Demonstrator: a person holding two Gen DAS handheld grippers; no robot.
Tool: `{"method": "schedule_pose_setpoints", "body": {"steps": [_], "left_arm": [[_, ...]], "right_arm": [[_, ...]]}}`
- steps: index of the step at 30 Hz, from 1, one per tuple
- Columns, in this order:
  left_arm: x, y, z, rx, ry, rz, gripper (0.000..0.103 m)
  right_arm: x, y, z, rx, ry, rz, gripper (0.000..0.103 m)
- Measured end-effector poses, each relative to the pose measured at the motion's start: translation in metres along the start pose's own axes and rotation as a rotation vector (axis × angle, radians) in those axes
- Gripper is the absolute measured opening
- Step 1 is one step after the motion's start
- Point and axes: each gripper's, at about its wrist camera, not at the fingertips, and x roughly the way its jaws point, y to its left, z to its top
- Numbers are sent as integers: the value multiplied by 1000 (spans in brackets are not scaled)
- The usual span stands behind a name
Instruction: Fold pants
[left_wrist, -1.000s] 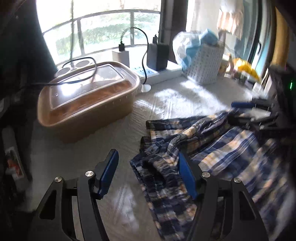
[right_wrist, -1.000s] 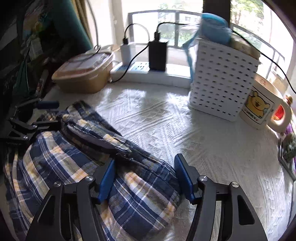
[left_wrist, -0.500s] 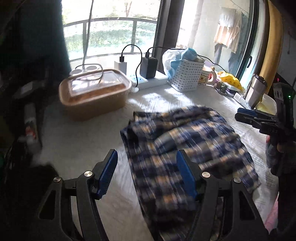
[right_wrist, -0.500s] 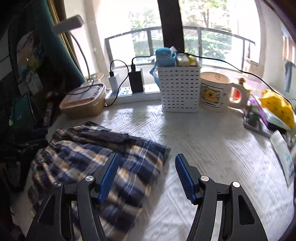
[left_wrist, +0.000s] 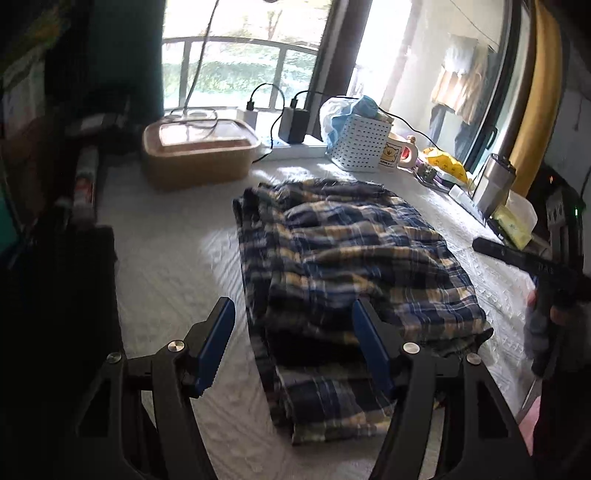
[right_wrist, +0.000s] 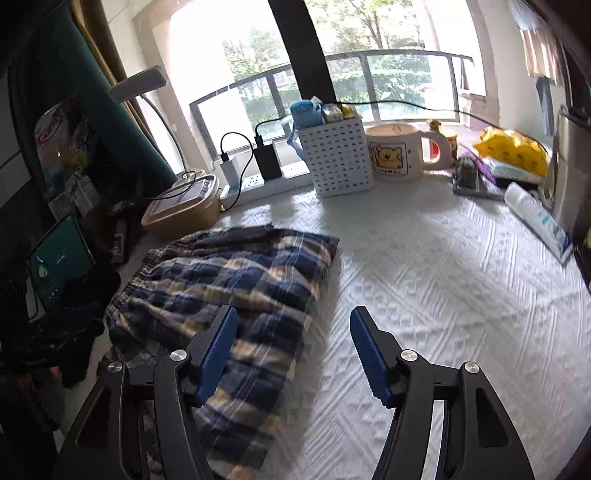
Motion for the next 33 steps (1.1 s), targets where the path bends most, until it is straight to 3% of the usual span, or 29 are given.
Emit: {"method": "schedule_pose_setpoints", "body": {"steps": [19, 28, 33], "left_arm": [[-10, 1, -41, -36, 10, -33, 66], [-9, 3, -40, -52, 8, -43, 66], [-3, 2, -32, -58, 6, -46, 66]], "right_arm": [[13, 5, -41, 96, 99, 17, 66], [24, 24, -48, 90, 135, 78, 66], [33, 31, -46, 87, 128, 112, 71]]}}
